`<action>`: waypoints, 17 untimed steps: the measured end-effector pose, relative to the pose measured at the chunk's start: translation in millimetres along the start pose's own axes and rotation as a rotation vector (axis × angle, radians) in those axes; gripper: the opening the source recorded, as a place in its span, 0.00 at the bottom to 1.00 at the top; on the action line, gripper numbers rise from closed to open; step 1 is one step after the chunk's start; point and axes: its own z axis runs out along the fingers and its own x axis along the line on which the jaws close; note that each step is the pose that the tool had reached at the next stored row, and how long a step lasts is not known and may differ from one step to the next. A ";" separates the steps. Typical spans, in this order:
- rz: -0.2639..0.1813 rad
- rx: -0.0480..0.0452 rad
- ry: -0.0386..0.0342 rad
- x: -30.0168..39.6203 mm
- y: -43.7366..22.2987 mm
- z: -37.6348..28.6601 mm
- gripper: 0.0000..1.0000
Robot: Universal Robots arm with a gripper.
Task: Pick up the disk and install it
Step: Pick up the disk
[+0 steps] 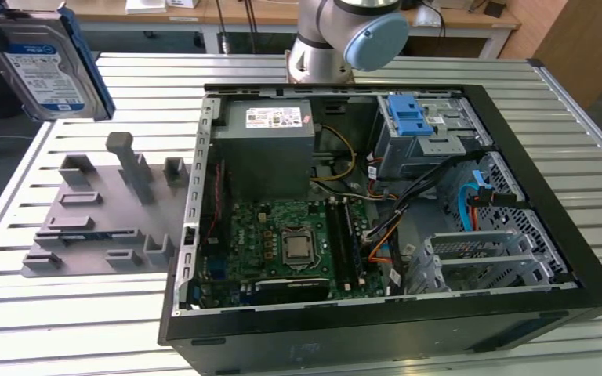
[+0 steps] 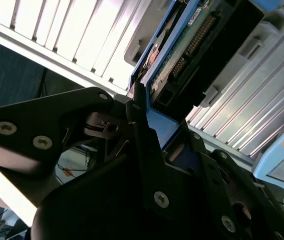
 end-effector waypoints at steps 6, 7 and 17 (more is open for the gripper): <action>0.000 -0.0001 0.0000 -0.1 0.0 -6.9 0.36; 0.000 -0.0001 0.0000 -0.1 0.0 -7.9 0.36; 0.000 0.0000 0.0000 -0.2 0.0 -18.9 0.36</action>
